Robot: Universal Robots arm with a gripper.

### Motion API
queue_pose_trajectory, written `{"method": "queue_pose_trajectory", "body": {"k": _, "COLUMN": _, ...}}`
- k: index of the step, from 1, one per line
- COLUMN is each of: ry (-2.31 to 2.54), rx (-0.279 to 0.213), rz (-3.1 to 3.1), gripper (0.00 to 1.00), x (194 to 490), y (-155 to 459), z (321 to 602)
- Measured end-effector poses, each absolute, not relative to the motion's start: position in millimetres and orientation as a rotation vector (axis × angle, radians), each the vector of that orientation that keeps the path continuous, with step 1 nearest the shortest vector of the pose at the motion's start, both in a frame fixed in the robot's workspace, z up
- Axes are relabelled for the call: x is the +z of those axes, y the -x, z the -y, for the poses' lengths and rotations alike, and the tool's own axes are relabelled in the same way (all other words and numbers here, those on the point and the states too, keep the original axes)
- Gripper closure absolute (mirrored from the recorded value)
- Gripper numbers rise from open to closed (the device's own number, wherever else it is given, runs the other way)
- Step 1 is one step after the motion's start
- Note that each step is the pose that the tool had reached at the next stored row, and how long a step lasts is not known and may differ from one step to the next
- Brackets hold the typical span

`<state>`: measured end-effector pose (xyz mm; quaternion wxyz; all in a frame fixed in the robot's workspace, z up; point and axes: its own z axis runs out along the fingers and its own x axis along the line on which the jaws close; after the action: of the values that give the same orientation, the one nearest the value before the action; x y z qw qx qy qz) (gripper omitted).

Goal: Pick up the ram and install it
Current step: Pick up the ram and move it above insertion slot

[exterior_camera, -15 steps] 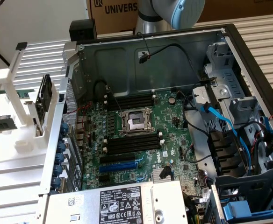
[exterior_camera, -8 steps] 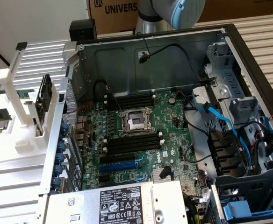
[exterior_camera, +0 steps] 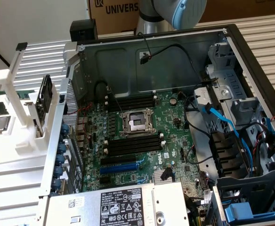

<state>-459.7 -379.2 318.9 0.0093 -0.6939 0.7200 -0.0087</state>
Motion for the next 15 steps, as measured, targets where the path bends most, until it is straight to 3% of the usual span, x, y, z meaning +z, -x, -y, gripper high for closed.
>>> {"method": "queue_pose_trajectory", "body": {"k": 6, "ry": 2.168, "rx": -0.030, "rz": -2.250, "gripper": 0.88, "x": 353, "y": 434, "z": 380}}
{"method": "queue_pose_trajectory", "body": {"k": 15, "ry": 2.169, "rx": -0.029, "rz": -2.250, "gripper": 0.88, "x": 379, "y": 389, "z": 384}}
